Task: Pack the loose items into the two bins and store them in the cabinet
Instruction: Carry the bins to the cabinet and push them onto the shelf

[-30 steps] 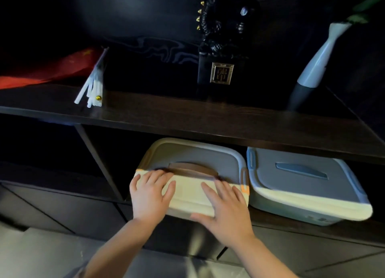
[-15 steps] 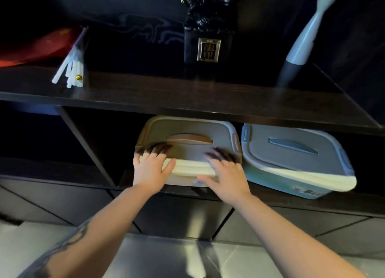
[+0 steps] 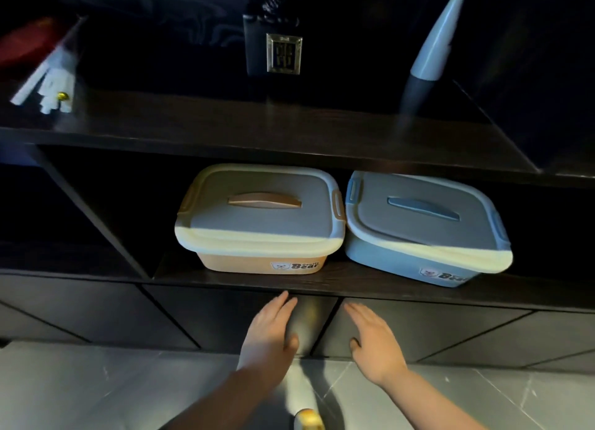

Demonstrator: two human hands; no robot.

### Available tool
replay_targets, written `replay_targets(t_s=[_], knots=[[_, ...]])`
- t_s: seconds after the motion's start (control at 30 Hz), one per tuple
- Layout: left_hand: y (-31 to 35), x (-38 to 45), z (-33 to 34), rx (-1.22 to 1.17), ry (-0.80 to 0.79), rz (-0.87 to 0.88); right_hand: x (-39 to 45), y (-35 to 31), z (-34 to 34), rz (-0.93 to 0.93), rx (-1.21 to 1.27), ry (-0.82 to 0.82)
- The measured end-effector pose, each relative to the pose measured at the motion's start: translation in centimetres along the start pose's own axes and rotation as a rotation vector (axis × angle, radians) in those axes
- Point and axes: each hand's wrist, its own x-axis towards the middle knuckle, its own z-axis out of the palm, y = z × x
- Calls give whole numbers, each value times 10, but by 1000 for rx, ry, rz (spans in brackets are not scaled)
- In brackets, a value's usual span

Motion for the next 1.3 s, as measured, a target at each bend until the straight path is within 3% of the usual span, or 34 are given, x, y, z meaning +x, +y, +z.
replay_targets(t_s=[0.23,0.47,0.63,0.9,1.0,1.13,1.3], knots=[[14,14,23,35,-91,-33,17,14,-1,-39,-116,-166],[37,32,43,15,-117,-103,21,22,-2,-151,-132,-40],[39,27,50,42,-187,-72,20,25,3,-50,-163,-108],[21,26,40,74,-273,10,18,18,8,-17,-216,-52],[19,37,45,15,-336,4,9,10,10,-19,-199,-47],[21,51,69,-227,-440,-137,-13,6,18,10,-162,-31],[29,34,108,-330,-566,-110,-56,13,23,-25,-109,-53]])
